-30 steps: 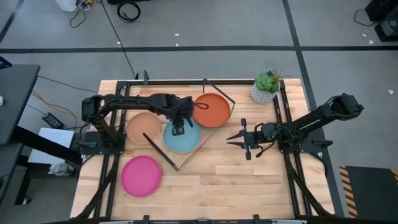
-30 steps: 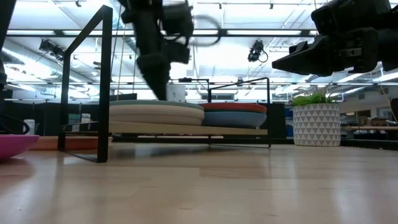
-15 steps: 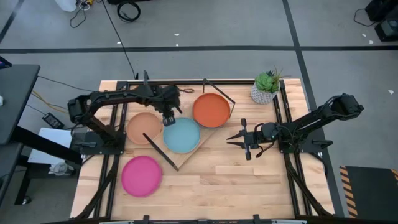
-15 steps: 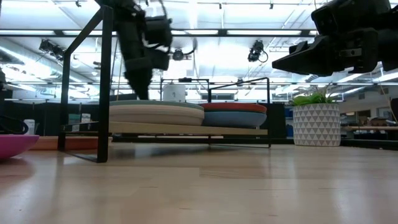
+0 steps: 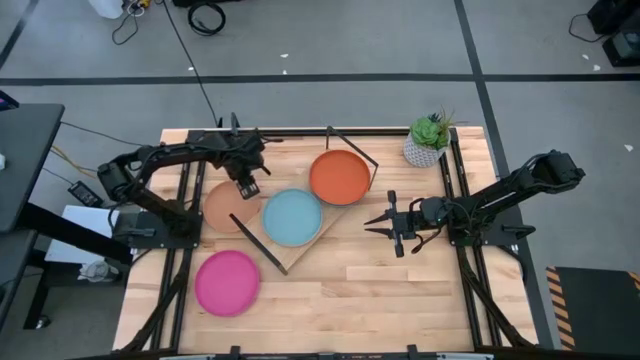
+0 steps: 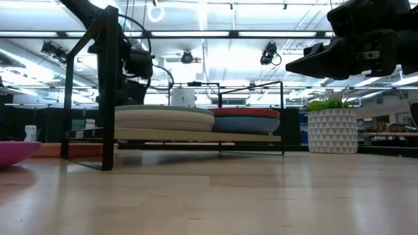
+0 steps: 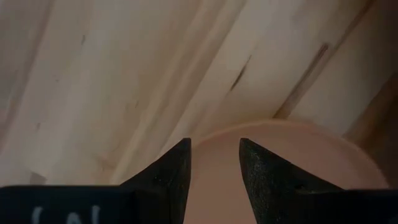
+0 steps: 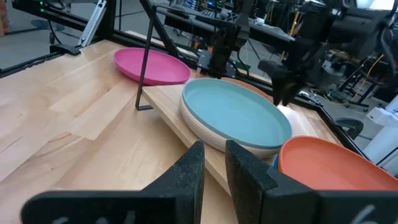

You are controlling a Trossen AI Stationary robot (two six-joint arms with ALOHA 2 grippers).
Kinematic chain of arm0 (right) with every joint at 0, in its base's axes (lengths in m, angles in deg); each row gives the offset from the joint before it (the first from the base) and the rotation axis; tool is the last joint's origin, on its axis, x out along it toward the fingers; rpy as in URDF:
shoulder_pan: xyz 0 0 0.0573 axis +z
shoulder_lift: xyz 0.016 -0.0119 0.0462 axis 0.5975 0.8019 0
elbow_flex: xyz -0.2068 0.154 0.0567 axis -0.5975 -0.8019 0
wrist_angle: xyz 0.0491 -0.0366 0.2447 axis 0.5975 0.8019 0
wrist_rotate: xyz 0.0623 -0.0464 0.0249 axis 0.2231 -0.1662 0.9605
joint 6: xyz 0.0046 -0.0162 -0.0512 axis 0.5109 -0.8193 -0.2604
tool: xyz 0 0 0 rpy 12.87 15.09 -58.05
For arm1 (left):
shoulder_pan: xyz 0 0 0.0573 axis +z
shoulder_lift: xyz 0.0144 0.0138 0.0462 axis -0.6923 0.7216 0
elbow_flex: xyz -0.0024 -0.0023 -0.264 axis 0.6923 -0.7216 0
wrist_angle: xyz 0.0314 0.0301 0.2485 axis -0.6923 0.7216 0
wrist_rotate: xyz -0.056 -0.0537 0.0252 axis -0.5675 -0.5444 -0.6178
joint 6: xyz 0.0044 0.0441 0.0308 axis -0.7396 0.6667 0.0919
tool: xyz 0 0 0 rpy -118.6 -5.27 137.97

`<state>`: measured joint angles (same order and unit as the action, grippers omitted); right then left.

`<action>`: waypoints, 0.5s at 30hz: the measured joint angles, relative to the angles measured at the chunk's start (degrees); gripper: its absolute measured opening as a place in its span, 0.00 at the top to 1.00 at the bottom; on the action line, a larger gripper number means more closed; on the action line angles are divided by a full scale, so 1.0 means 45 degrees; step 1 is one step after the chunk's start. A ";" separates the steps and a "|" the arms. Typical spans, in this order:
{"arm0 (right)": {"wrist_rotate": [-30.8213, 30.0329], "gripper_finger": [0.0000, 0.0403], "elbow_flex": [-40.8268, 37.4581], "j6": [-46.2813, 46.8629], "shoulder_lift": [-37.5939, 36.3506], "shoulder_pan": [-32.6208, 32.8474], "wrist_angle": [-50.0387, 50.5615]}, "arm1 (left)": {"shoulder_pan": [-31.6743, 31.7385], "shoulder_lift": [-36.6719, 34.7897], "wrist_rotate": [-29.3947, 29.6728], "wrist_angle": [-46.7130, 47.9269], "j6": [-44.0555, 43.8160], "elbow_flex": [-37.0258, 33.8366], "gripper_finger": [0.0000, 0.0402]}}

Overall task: Place and stack plates onto a shelf
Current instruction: Stack the brown plate on top of the light blue plate on the shelf

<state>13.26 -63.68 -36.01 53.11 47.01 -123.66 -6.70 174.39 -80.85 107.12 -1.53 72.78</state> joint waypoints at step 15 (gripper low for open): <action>0.0000 0.82 0.0000 0.0000 0.0000 0.0000 0.0000 | 0.0207 0.0086 0.0752 -0.1358 0.0802 -0.1418 0.65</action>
<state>13.26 -63.68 -36.01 53.11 47.01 -123.66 -5.77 174.78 -77.47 101.01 2.08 66.40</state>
